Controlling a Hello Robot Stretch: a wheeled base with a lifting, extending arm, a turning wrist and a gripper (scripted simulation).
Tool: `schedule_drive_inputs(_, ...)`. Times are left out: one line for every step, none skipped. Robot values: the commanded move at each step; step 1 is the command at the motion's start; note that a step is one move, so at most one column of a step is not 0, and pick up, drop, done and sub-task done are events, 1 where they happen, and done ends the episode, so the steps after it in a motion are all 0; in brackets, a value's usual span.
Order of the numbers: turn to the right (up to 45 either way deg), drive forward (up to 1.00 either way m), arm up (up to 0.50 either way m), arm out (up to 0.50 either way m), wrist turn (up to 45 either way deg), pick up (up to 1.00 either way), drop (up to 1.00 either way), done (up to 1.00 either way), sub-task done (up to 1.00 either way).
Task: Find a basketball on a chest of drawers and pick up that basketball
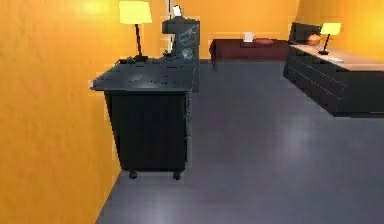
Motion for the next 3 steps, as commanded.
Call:
schedule_drive_inputs(36.0, 0.00, 0.00, 0.00, 0.0, 0.00, 0.00, 0.00, 0.00)
schedule_drive_inputs(0.0, 1.00, 0.00, 0.00, 0.0, 0.00, 0.00, 0.00, 0.00)
schedule_drive_inputs(3.0, 0.00, 0.00, 0.00, 0.0, 0.00, 0.00, 0.00, 0.00)
